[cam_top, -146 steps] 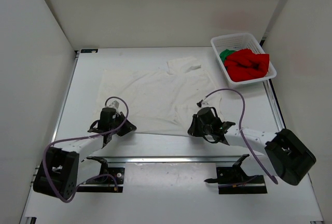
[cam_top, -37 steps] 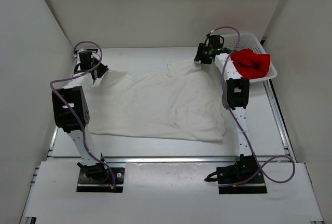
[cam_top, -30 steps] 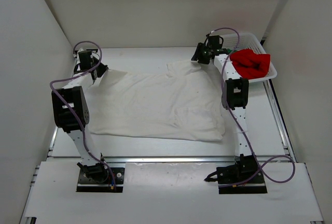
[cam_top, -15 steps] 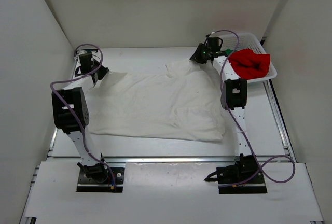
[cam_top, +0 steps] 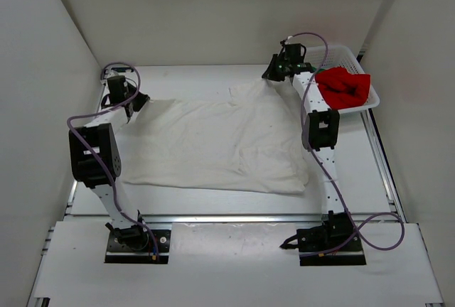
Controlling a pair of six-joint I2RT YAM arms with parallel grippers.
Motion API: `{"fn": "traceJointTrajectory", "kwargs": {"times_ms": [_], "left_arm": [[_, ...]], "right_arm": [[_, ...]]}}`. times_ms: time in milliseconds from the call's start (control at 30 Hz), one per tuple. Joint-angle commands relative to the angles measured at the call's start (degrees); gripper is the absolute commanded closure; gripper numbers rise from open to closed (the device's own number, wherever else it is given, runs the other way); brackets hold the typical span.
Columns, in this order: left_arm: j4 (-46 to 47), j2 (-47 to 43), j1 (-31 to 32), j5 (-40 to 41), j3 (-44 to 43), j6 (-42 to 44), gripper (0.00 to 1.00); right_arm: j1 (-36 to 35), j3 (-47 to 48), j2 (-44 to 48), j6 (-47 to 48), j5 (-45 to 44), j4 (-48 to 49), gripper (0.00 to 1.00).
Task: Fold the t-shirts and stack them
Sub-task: Grap the side of the flattened tshirt furthest away from the robot with both arms, then fold the other side of the tshirt into a rectangle
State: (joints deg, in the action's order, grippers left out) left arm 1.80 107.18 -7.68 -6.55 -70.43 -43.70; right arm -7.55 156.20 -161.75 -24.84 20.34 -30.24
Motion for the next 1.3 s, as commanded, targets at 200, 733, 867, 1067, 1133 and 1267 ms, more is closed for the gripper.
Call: {"fn": "traceJointTrajectory", "kwargs": {"times_ms": [200,733,867,1067,1133,1267], "left_arm": [[2.86,-8.65,-4.18,-5.76,8.46,-4.11,1.00],[4.09,-15.76,-9.19,-11.03,17.78,-7.01,1.00],[5.41,-20.94,-10.51,-11.12,19.81,-8.76,1.00],[6.10,-32.01,-12.35,-9.80,26.91,-8.68,1.00],[6.11,-33.86,-12.00,-9.80,28.41,-7.63,1.00],[6.72,-36.15,-13.49,-11.46,32.27,-8.41,1.00]], "right_arm": [[-0.36,-16.92,24.60,15.34,-1.14,-18.91,1.00],[-1.59,-66.80,65.32,14.73,-10.05,-6.95,1.00],[-2.38,-75.86,66.92,13.86,-10.58,-2.82,1.00],[-5.54,-89.29,75.42,9.21,-14.18,8.16,1.00],[-5.63,-92.55,78.58,8.67,-14.62,10.36,1.00],[-6.95,-100.03,87.72,7.44,-18.05,14.05,0.96]]}}
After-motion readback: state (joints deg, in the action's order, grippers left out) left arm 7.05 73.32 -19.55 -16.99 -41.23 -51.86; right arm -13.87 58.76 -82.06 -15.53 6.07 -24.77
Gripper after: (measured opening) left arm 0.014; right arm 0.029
